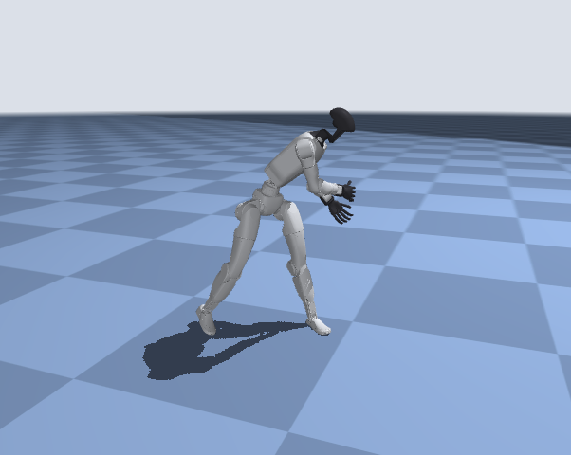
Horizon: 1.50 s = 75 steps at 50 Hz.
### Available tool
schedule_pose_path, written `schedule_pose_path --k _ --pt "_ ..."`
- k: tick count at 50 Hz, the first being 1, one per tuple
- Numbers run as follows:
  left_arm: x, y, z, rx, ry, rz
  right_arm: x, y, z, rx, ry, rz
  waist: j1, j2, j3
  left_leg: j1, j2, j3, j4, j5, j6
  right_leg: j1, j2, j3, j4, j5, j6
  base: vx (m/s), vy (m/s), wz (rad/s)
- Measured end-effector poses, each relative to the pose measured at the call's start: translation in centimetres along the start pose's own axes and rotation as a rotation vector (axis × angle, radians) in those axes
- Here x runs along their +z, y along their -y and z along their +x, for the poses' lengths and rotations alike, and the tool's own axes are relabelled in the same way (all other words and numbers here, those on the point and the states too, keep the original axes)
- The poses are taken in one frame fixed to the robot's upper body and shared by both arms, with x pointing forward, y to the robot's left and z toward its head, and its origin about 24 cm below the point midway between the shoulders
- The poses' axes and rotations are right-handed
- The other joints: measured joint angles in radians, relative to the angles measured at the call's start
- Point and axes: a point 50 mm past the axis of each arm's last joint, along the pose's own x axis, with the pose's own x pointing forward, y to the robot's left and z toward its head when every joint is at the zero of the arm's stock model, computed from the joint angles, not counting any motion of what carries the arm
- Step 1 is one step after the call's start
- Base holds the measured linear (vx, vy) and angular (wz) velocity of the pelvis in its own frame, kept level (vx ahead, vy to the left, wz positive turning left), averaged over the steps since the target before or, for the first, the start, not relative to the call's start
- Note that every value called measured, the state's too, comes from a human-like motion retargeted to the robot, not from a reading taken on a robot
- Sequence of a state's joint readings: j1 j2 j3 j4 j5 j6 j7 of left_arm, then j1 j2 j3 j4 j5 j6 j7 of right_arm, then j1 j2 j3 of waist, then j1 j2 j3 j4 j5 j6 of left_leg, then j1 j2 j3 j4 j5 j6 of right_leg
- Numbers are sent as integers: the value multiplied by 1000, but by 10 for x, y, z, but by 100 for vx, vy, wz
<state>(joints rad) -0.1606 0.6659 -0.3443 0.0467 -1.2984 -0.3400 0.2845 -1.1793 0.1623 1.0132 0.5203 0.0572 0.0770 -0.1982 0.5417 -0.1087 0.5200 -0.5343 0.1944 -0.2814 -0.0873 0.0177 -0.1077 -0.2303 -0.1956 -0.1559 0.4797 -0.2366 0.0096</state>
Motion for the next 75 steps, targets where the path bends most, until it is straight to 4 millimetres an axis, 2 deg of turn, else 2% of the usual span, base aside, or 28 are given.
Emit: schedule_pose_path --k 3,5,7,10,12,15,17,20,23,26,29,33,37,40,42,45,47,50,53,55,58,60,62,65,68,72,73,75 --pt "-55 13 11 -28 -255 -270 -66 -1 -19 8 -283 79 -8 -56 0 36 22 122 0 14 8 27 -83 -215 -30 -74 -48 -35 -6 -201" --pt "-84 28 17 -46 -389 -396 -106 6 -38 -22 -452 109 -19 -88 -4 79 42 213 0 21 14 52 -125 -333 -57 -106 -57 -33 -10 -230" --pt "-107 46 21 -56 -483 -460 -135 18 -58 -73 -574 110 -54 -113 -35 130 70 305 0 25 15 56 -145 -372 -74 -119 -46 -29 -15 -238" --pt "-123 73 28 -62 -540 -472 -156 42 -77 -170 -659 76 -163 -140 -125 204 122 430 13 22 9 26 -135 -298 -84 -116 -11 -20 -22 -229" --pt "-118 96 40 -85 -519 -450 -154 66 -76 -262 -656 42 -267 -145 -193 245 164 501 54 10 6 8 -106 -214 -92 -103 18 -10 -30 -207" --pt "-89 136 65 -157 -443 -387 -136 112 -61 -449 -617 12 -439 -144 -295 300 231 608 128 8 2 10 -46 -111 -128 -79 49 0 -36 -184" --pt "-56 168 82 -240 -368 -318 -114 150 -50 -591 -570 -3 -553 -146 -352 336 272 686 182 26 7 30 -9 -57 -169 -62 62 9 -39 -160" --pt "3 220 99 -387 -229 -177 -69 207 -39 -783 -441 -13 -715 -158 -414 393 314 771 259 55 21 80 33 13 -233 -38 88 16 -37 -136" --pt "62 270 99 -508 -63 -30 -16 255 -39 -951 -241 20 -862 -167 -452 425 306 734 333 44 26 136 58 73 -285 -26 110 22 -30 -111" --pt "99 311 87 -582 64 75 23 284 -47 -1053 -83 48 -970 -145 -498 430 275 700 391 20 41 173 69 121 -322 -19 105 24 -21 -85" --pt "117 347 68 -649 153 155 51 309 -62 -1094 17 18 -1018 -100 -533 429 257 730 432 7 64 189 74 161 -348 -12 95 23 -15 -68" --pt "125 385 42 -748 227 200 80 333 -85 -1100 93 -94 -991 -39 -550 443 226 749 449 -22 81 196 77 219 -370 -1 97 21 -9 -77" --pt "131 406 22 -836 281 207 101 343 -100 -1103 159 -183 -934 -2 -538 450 159 670 458 -108 104 202 69 276 -380 8 121 15 -1 -76" --pt "133 409 15 -879 322 252 109 344 -105 -1108 195 -220 -899 11 -519 440 91 583 468 -194 117 200 62 311 -375 7 138 8 5 -60" --pt "132 407 16 -886 348 316 106 341 -108 -1110 207 -227 -875 16 -503 425 23 469 461 -271 103 197 67 334 -366 2 140 5 8 -57" --pt "120 394 26 -863 360 389 88 331 -111 -1104 223 -160 -837 13 -493 408 -81 303 421 -353 85 192 77 362 -361 -3 129 2 8 -47" --pt "109 372 39 -827 356 428 64 316 -111 -1075 221 -86 -819 9 -498 392 -116 248 413 -363 109 185 78 370 -364 -5 110 0 7 -26" --pt "80 324 61 -735 296 440 18 280 -110 -1028 178 70 -797 -3 -512 367 -118 236 418 -344 162 165 78 380 -369 -14 74 -3 8 -13" --pt "35 259 75 -631 162 383 -33 231 -109 -969 79 256 -762 -27 -506 359 -100 239 385 -331 156 131 84 394 -360 -43 59 -7 8 -12" --pt "4 213 77 -538 54 303 -64 192 -106 -904 -18 377 -728 -59 -481 356 -102 245 346 -329 145 99 79 383 -345 -43 82 -9 7 -8" --pt "-44 146 67 -353 -114 153 -102 123 -102 -765 -207 514 -630 -114 -391 359 -108 257 270 -306 129 31 62 264 -281 -26 147 -12 3 -2" --pt "-72 104 52 -211 -213 57 -119 73 -102 -660 -329 605 -533 -131 -306 359 -100 260 222 -283 128 -22 54 125 -212 -24 116 -10 -2 -2" --pt "-92 69 34 -81 -278 -50 -126 28 -103 -559 -423 676 -419 -124 -200 355 -84 262 186 -263 111 -59 43 -39 -152 -33 59 -9 -7 1" --pt "-109 25 4 79 -311 -212 -124 -25 -101 -402 -499 715 -266 -77 -43 341 -59 255 148 -239 70 -90 33 -241 -87 -39 6 -9 -12 24" --pt "-117 -22 -41 228 -321 -300 -112 -81 -99 -185 -530 699 -188 1 -4 278 -11 221 113 -210 47 -203 60 -221 9 25 48 -7 -16 53" --pt "-106 -66 -88 355 -314 -289 -88 -128 -92 15 -514 665 -131 127 0 175 68 151 115 -185 55 -380 129 45 180 90 216 -6 -23 52" --pt "-101 -73 -96 377 -315 -287 -83 -136 -91 34 -512 664 -119 158 0 144 83 136 137 -187 59 -407 116 76 211 79 235 -3 -28 26" --pt "-94 -83 -110 416 -322 -297 -74 -148 -89 52 -514 659 -98 215 0 78 107 117 210 -201 63 -443 28 71 236 54 208 0 -30 0"
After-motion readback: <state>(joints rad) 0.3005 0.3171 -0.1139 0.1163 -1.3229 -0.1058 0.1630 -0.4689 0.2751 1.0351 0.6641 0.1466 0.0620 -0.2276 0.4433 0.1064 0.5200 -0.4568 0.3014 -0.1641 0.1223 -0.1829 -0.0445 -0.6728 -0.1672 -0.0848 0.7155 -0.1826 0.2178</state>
